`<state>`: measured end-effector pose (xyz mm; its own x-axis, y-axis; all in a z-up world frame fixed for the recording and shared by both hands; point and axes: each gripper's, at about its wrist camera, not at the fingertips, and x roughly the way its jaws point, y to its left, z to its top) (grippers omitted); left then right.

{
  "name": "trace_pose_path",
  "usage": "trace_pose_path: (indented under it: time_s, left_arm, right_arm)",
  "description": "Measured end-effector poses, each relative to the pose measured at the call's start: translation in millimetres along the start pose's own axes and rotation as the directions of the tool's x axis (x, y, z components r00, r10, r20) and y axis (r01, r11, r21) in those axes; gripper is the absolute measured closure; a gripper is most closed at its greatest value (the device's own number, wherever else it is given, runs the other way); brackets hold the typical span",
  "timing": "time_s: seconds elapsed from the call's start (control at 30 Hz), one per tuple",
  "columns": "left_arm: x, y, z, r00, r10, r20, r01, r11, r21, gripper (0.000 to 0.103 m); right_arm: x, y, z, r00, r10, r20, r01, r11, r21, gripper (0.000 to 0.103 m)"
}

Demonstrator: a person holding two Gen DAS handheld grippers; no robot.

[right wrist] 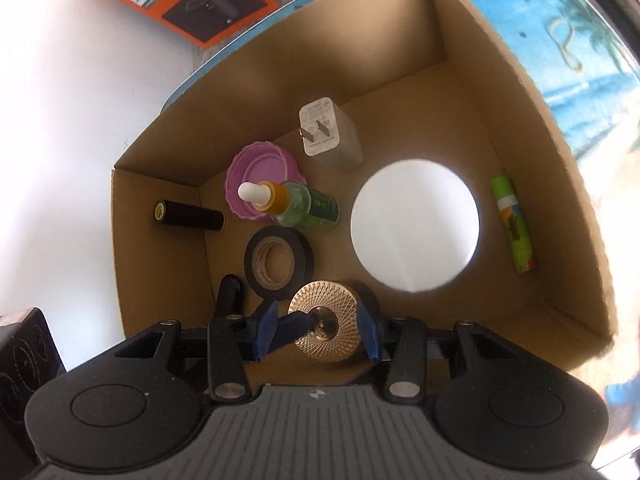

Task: Organize rigid objects
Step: 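Lower the white-lidded jar into the box and open the right tool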

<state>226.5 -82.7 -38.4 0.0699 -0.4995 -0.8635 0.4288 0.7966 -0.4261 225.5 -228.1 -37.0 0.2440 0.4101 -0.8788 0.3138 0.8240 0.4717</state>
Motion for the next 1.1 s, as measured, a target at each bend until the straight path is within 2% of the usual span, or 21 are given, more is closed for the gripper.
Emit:
trace_pose_path:
  time_s: [0.2, 0.4, 0.5, 0.63, 0.83, 1.1]
  left_arm:
    - [-8.0, -1.6, -3.0, 0.999, 0.041, 0.023, -0.041, 0.999, 0.007, 0.026]
    - [0.5, 1.7, 4.6, 0.992, 0.115, -0.051, -0.115, 0.993, -0.004, 0.02]
    - [3.7, 7.3, 8.4, 0.988, 0.126, -0.089, -0.129, 0.991, -0.024, 0.012]
    - [12.7, 14.5, 12.1, 0.985, 0.095, -0.141, -0.108, 0.99, -0.089, 0.01]
    - [13.4, 15.5, 10.4, 0.989, 0.063, -0.135, -0.08, 0.989, -0.125, 0.011]
    - [14.9, 4.0, 7.8, 0.993, 0.032, -0.113, -0.045, 0.992, -0.12, 0.014]
  right_arm:
    - [-7.0, -1.8, 1.7, 1.0, -0.014, 0.008, 0.014, 1.0, -0.023, 0.056]
    - [1.0, -4.4, 4.4, 1.0, -0.007, -0.018, 0.007, 1.0, -0.019, 0.056]
    - [4.9, -3.9, 7.2, 0.999, 0.004, -0.036, -0.005, 1.0, -0.018, 0.055]
    - [11.3, -4.2, 11.7, 0.998, 0.029, -0.063, -0.029, 1.0, -0.003, 0.054]
    - [11.5, -6.4, 13.2, 0.996, 0.057, -0.074, -0.057, 0.998, 0.004, 0.054]
    - [2.4, -18.3, 10.8, 0.997, 0.054, -0.063, -0.053, 0.998, 0.017, 0.054]
